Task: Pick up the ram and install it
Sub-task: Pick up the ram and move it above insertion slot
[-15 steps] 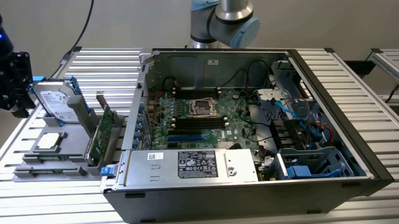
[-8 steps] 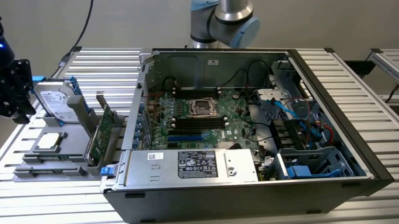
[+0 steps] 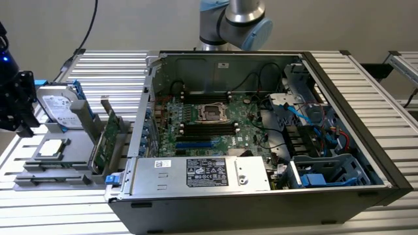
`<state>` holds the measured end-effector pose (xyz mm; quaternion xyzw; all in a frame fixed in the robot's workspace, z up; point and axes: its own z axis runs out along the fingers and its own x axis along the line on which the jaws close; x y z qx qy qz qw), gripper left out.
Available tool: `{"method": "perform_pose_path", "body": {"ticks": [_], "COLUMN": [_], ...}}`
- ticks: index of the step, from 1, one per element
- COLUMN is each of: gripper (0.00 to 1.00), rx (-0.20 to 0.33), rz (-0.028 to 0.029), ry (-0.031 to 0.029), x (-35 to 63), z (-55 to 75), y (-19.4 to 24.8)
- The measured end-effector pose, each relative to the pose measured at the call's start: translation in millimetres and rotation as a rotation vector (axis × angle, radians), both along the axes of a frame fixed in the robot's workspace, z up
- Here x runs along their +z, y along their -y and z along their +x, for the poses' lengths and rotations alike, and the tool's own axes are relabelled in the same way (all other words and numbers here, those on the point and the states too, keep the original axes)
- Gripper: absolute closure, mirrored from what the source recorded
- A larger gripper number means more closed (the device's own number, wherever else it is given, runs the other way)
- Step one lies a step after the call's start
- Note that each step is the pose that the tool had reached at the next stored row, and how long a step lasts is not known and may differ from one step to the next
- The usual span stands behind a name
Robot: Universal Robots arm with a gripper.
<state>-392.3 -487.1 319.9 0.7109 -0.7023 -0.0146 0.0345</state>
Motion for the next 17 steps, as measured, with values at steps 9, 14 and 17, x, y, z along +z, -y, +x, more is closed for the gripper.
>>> {"method": "perform_pose_path", "body": {"ticks": [9,14,17], "gripper": [0.69,0.69,0.69], "rx": [0.026,0.035,0.042], "rz": [0.0001,0.0001,0.0001], "ry": [-0.0002,-0.0001,-0.0001], "x": [-16.3,-25.7,-31.2], "z": [0.0,0.0,0.1], "y": [6.9,12.8,17.1]}}
